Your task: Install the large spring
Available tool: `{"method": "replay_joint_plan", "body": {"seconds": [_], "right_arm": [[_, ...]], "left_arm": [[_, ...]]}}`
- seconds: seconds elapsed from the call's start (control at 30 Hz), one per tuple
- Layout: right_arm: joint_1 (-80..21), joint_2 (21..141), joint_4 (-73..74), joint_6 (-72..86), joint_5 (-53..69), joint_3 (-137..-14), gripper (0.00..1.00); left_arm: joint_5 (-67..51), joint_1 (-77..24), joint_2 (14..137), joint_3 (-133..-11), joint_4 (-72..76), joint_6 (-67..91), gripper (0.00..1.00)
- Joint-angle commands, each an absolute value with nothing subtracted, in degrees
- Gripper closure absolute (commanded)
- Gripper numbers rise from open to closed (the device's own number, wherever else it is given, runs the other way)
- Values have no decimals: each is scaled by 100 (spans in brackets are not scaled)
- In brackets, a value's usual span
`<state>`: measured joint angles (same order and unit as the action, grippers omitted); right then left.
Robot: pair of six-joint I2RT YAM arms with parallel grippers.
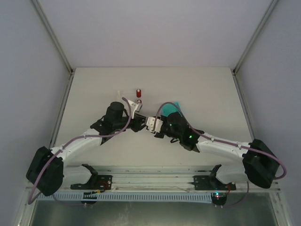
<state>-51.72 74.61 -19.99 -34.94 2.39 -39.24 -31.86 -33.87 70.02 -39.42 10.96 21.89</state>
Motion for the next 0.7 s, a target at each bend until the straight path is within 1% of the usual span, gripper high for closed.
{"method": "replay_joint_plan", "body": {"seconds": [0.0,0.13,0.23,0.33,0.37,0.47,0.67], "right_arm": [[-5210,7427,-2208,-3162,-196,-3888,57],[-5203,7269,-1914,-2378,-284,-3832,31],[-5208,6977,-1867,-1817,-529,-3774,16],[-5203,6860,-1342,-1301,-1116,-4077,3],[-5203,6878,-1008,-1096,-1380,-4234,0],[-5193,7028,-417,-350,-2089,-4676,1],[-5031,7164,269,668,-2793,-4984,1]], "left_arm": [[-3137,-3421,6948,-4320,862,2128,100],[-2701,-3337,6911,-4507,655,2044,100],[-2146,-3299,6891,-4729,432,1887,100],[-1534,-3275,6928,-4987,171,1747,100],[-1346,-3265,6959,-5077,98,1700,100],[-753,-3210,7090,-5391,-130,1548,100],[-123,-2933,7526,-5936,-494,1375,100]]}}
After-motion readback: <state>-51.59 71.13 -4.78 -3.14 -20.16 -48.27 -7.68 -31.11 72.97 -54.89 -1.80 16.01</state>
